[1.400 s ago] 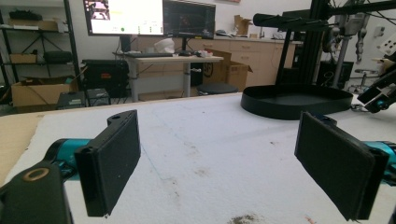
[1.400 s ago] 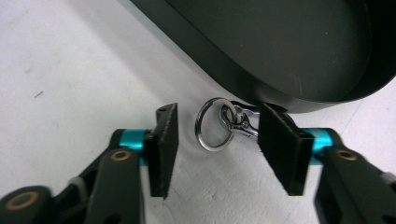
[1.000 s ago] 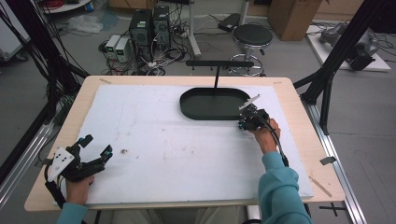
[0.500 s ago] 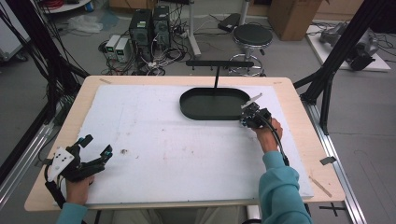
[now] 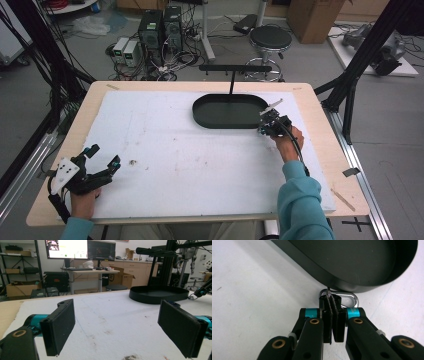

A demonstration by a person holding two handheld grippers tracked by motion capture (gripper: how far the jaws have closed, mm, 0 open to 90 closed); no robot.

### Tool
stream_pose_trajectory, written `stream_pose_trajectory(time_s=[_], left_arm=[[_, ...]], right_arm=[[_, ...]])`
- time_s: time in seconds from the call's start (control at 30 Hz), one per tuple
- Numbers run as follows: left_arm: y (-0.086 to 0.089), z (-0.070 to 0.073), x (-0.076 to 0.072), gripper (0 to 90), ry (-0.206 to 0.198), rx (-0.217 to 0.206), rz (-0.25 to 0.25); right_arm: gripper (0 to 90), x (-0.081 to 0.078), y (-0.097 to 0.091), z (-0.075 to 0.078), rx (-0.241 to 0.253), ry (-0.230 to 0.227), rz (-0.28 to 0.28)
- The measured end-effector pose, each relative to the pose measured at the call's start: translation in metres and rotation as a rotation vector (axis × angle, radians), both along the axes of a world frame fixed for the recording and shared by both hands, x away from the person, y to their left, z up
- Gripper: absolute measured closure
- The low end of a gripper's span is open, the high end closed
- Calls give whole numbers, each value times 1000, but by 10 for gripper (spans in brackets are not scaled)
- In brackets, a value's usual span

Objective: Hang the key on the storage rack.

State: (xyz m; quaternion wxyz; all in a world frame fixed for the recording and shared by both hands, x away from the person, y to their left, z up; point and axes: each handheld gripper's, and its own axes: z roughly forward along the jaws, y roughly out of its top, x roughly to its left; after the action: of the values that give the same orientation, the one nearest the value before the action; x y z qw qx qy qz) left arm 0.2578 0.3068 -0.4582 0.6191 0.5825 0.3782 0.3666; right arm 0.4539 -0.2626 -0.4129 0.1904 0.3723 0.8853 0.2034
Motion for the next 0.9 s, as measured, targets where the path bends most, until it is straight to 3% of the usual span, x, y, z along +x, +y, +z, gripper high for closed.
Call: stream_pose_trajectory(time_s=[0.13,0.33,0.67,0.9], left_arm=[[0,0,0,147,-1,-1,0],[0,0,0,147,-1,0,-1],[0,0,0,147,-1,1,0],[0,0,0,147,0,2,0]], right_arm=[[892,-1,-3,3,24,-5,-12],[892,-7,-12,18,132,-47,-19],[893,-10,-36,34,333,-65,-54],[893,-5,-40,60,411,-120,-26]])
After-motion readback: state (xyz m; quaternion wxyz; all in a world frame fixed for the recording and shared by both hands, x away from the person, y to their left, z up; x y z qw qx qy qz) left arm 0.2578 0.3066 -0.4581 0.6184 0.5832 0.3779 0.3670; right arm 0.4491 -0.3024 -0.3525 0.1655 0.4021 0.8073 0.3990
